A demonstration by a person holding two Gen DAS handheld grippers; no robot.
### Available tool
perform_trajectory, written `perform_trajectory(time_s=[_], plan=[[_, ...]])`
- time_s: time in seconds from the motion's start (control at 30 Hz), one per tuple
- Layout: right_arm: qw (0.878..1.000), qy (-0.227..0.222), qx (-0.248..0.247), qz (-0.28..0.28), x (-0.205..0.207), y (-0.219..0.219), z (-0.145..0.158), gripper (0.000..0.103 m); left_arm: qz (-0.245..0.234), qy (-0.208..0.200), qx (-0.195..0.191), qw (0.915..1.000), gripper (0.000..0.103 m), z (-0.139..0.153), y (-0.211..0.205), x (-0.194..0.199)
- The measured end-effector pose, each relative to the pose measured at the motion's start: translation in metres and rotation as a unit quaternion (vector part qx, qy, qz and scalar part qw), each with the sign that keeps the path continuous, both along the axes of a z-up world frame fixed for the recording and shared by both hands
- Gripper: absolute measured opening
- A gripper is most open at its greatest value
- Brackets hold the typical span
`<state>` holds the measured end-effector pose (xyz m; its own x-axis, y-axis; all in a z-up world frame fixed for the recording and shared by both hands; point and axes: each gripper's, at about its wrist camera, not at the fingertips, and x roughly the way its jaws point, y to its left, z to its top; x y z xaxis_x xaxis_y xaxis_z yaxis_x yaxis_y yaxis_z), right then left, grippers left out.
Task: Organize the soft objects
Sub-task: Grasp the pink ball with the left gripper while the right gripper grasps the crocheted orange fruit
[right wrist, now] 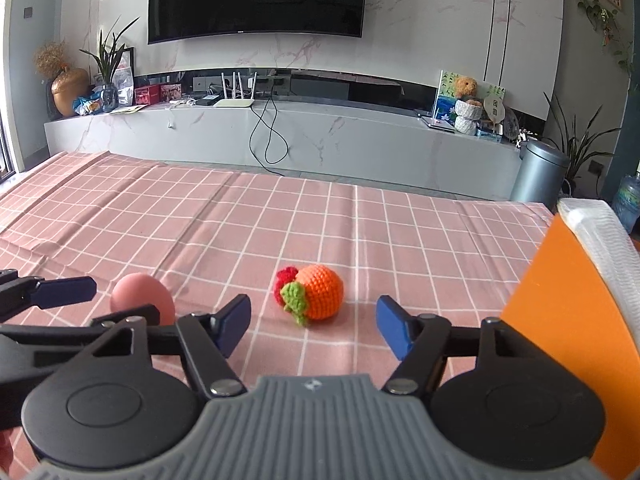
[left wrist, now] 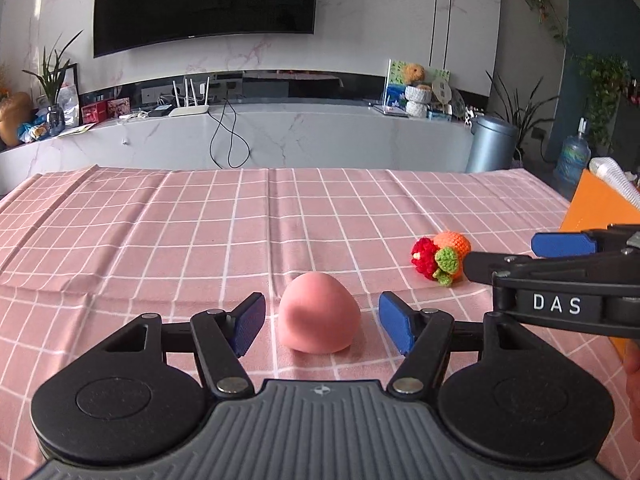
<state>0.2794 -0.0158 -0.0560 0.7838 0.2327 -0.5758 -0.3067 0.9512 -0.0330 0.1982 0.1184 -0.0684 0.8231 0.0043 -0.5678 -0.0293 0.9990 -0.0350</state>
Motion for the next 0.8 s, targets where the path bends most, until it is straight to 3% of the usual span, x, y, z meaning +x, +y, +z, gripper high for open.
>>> perform_trajectory(time_s=[0.43,0.57,0.8], plan=[[1.000,0.013,-0.018,0.003,0.047,0.018,-0.025,0.065,-0.009,0.034,-0.005,0.9994,0.064,-0.011,-0.002,0.020],[0.999,0.020,-0.025,0.008,0.056,0.021,-0.030,0.057,-0.009,0.040,-0.001,0.9991,0.060,-0.011,-0.005,0.022],[0.999,0.039,-0.022,0.010,0.063,0.023,-0.037,0.054,-0.005,0.049,-0.003,0.9988,0.057,-0.009,-0.006,0.025]])
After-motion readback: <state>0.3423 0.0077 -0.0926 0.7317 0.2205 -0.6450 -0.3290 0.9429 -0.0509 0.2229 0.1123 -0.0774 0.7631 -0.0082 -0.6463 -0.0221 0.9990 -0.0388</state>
